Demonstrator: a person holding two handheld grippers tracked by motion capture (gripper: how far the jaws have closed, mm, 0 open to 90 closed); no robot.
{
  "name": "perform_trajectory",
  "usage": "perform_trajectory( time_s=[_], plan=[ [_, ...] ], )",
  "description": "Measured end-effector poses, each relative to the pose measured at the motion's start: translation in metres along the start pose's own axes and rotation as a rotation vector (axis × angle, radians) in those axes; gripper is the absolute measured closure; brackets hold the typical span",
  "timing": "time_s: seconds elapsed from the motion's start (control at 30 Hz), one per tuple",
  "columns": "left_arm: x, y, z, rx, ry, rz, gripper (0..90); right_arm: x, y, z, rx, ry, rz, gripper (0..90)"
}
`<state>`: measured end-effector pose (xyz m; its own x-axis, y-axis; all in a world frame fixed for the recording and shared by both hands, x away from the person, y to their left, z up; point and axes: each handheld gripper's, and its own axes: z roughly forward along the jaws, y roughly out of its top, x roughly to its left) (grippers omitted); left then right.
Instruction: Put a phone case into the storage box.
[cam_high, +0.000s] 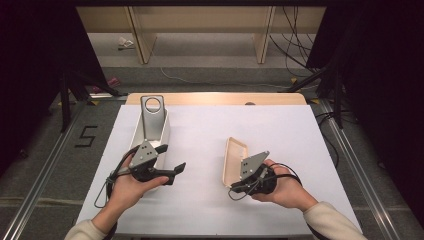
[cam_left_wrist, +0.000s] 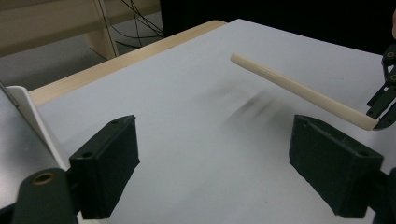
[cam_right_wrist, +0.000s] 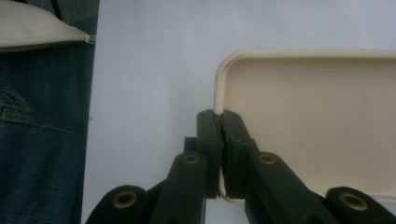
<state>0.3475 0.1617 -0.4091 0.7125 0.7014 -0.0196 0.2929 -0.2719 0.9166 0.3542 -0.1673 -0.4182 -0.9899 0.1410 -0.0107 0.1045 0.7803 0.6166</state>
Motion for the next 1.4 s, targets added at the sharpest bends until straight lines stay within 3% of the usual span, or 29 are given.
perform_trajectory(
  time_s=[0.2, 0.8, 1.4],
  plan=[
    [-0.004, 0.01, 0.01, 0.012, -0.014, -0.016, 16.0, 0.007, 0.0, -0.003, -0.008, -0.002, -0.012, 87.9],
    [-0.021, 0.041, 0.055, 0.039, -0.08, -0.008, 17.7, 0.01, 0.0, -0.004, -0.007, -0.005, -0.014, 88.0],
    [-0.031, 0.056, 0.08, 0.076, -0.112, -0.005, 18.8, 0.011, 0.002, -0.005, -0.017, -0.008, -0.012, 87.9]
  ],
)
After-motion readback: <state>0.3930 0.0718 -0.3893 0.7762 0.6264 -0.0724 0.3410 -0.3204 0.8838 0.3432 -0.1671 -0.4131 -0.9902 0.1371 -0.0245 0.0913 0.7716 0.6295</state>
